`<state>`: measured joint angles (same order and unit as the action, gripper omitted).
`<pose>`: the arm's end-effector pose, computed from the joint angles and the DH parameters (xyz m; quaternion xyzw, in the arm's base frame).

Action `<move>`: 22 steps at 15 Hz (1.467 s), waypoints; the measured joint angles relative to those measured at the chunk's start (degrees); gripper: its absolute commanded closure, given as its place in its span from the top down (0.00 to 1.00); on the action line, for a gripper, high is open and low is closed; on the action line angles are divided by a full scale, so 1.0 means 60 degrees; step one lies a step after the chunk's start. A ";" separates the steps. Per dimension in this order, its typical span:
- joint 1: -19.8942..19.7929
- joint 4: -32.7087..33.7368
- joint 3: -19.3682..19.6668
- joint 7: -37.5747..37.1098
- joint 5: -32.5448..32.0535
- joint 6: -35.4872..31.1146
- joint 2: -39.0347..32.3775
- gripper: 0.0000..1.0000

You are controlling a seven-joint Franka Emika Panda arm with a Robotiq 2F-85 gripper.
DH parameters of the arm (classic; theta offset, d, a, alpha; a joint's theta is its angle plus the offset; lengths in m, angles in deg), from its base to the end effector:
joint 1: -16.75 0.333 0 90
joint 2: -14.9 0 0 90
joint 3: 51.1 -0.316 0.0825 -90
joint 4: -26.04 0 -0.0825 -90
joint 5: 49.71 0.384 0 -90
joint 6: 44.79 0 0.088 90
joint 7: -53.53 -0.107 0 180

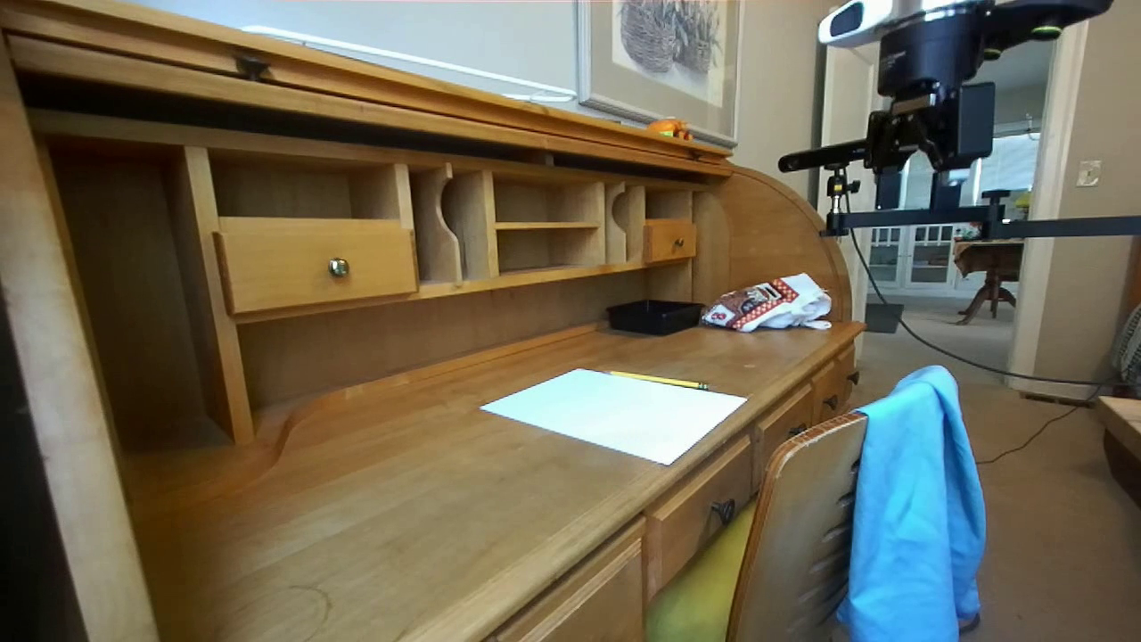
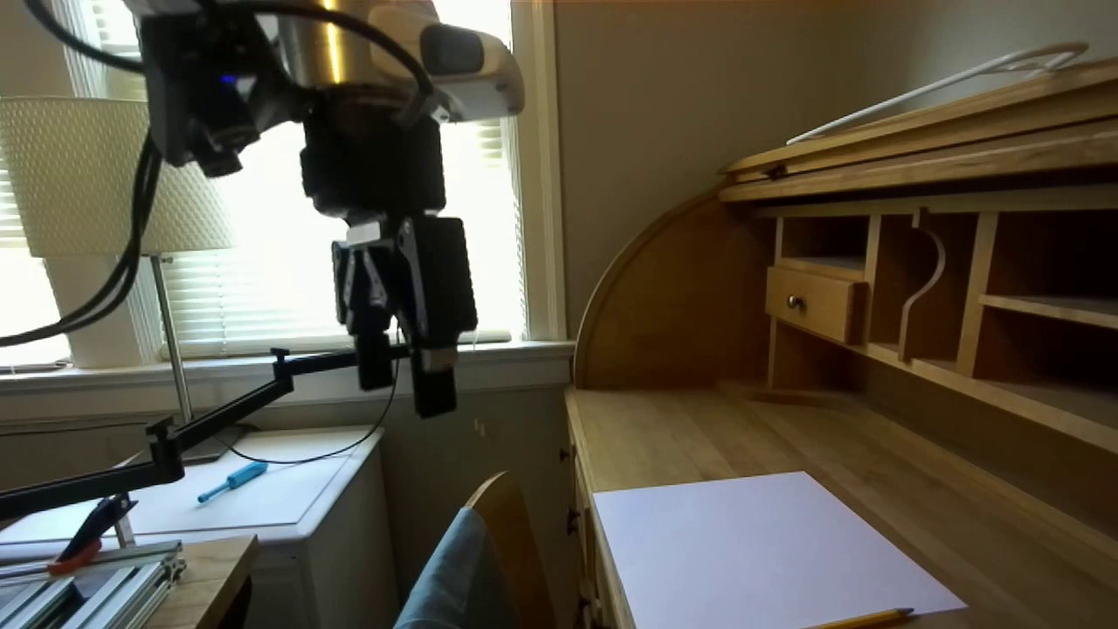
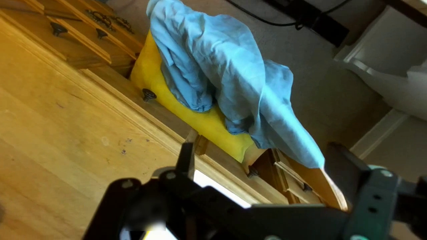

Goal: Put the blue cloth on the table

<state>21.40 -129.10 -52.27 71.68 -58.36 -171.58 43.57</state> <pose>0.3661 0.0319 0.3817 0.9661 0.2498 -0.0046 0.0653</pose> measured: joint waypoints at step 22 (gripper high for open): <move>0.0226 -0.0604 -0.0211 0.1117 -0.1930 -0.4378 -0.2923 1.00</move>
<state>22.76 -132.72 -53.54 78.38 -69.94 -197.85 26.04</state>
